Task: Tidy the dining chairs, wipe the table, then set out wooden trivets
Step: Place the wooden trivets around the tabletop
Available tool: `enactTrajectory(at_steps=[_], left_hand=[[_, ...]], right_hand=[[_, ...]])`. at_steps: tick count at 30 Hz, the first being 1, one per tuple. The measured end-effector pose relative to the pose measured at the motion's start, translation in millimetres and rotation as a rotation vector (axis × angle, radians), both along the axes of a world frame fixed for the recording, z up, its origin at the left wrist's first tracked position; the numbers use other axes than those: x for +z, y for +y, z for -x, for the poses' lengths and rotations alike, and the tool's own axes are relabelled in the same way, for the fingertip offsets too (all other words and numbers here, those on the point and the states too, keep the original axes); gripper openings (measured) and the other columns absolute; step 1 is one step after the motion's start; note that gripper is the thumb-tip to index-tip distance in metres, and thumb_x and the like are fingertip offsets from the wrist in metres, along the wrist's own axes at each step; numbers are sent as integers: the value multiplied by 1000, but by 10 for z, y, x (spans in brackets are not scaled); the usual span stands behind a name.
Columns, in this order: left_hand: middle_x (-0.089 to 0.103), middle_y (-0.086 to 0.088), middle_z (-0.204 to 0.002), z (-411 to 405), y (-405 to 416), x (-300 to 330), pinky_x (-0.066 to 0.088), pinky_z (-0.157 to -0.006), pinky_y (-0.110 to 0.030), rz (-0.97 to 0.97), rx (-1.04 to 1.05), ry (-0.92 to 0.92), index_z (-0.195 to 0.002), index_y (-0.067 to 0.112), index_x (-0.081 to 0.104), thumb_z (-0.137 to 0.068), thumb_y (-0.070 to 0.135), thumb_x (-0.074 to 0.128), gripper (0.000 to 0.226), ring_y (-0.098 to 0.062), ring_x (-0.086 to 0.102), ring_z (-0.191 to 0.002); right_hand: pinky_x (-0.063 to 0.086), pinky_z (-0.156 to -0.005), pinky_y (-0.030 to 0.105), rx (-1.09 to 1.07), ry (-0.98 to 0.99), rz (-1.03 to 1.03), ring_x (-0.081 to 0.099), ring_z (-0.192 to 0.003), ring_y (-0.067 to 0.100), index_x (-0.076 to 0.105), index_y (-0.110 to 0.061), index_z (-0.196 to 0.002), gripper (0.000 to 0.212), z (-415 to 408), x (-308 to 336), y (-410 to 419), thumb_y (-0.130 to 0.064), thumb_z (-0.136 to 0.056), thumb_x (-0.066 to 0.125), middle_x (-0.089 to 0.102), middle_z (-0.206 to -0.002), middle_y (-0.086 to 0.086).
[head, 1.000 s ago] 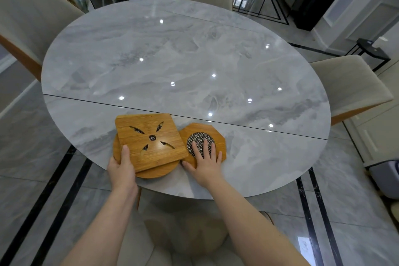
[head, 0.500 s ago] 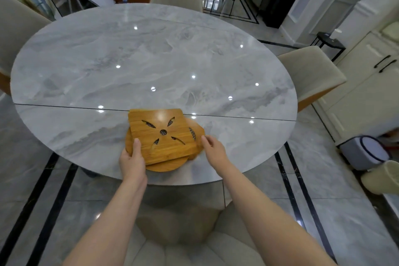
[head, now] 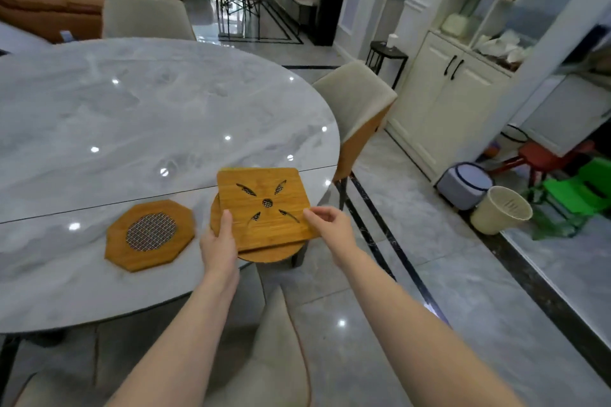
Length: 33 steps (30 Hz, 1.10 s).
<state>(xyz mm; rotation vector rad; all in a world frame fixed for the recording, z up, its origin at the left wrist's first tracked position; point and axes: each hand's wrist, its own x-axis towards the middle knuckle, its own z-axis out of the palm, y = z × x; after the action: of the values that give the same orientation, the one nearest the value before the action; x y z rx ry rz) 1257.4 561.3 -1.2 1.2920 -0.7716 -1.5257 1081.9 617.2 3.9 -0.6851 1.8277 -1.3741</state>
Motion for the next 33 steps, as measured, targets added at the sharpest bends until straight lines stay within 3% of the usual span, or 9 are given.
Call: enactTrajectory(at_steps=[4, 8, 13, 17, 21, 25, 28, 33], left_hand=[[63, -1, -110, 1016, 359, 59, 50, -92, -40, -24, -48, 29, -123, 15, 56, -97, 34, 50, 33, -21, 61, -105], [62, 3, -105, 1964, 761, 174, 49, -82, -33, -64, -113, 98, -122, 17, 54, -97, 36, 50, 32, -17, 60, -97], [63, -1, -108, 2814, 976, 347, 50, -82, -33, -47, -188, 99, -120, 16, 55, -97, 35, 50, 31, -19, 61, -101], [63, 5, -97, 3431, 953, 441, 50, -82, -33, -16, -254, 95, -115, 18, 56, -98, 34, 48, 24, -16, 61, -96], [63, 5, -102, 4058, 774, 413, 50, -89, -37, -23, -307, 106, -114, 22, 55, -98, 36, 47, 22, -17, 60, -101], [63, 1, -107, 4673, 408, 346, 49, -89, -35, -30, -334, 101, -110, 21, 54, -98, 36, 45, 21, -18, 60, -103], [64, -3, -111, 5161, -13, 351, 50, -93, -39, -37, -333, 114, -107, 22, 55, -98, 37, 46, 19, -19, 61, -105], [64, 2, -102, 5918, -793, 534, 48, -75, -26, 2, -280, 137, -101, 23, 57, -98, 34, 46, 16, -13, 61, -96]], right_hand=[[53, -85, 29, -85, -48, -16, 62, -98, 20, 60, -3, -112, 39, 914, 59, 477, -17, -79, 77, 64, -108, 10], [51, -74, 24, -199, -54, -7, 61, -93, 20, 59, -1, -111, 40, 1781, 252, 932, -13, -78, 78, 63, -103, 9], [50, -65, 19, -266, -81, -22, 62, -93, 19, 60, -2, -111, 43, 2648, 411, 1269, -14, -75, 80, 64, -109, 12], [47, -59, 14, -337, -128, 6, 60, -86, 17, 59, -1, -110, 40, 3221, 506, 1309, -8, -76, 79, 63, -103, 11], [49, -65, 19, -391, -139, -9, 62, -90, 20, 61, -2, -107, 39, 3837, 480, 1151, -7, -73, 80, 64, -106, 13], [52, -92, 36, -413, -125, -39, 64, -102, 26, 63, -1, -109, 42, 4469, 440, 790, -8, -71, 82, 66, -109, 15], [52, -94, 37, -411, -110, -49, 64, -102, 27, 64, -1, -106, 40, 4952, 470, 348, -8, -71, 82, 67, -108, 16], [49, -96, 36, -384, -127, -39, 62, -100, 25, 62, 1, -109, 40, 5715, 652, -520, -5, -74, 79, 65, -106, 15]])
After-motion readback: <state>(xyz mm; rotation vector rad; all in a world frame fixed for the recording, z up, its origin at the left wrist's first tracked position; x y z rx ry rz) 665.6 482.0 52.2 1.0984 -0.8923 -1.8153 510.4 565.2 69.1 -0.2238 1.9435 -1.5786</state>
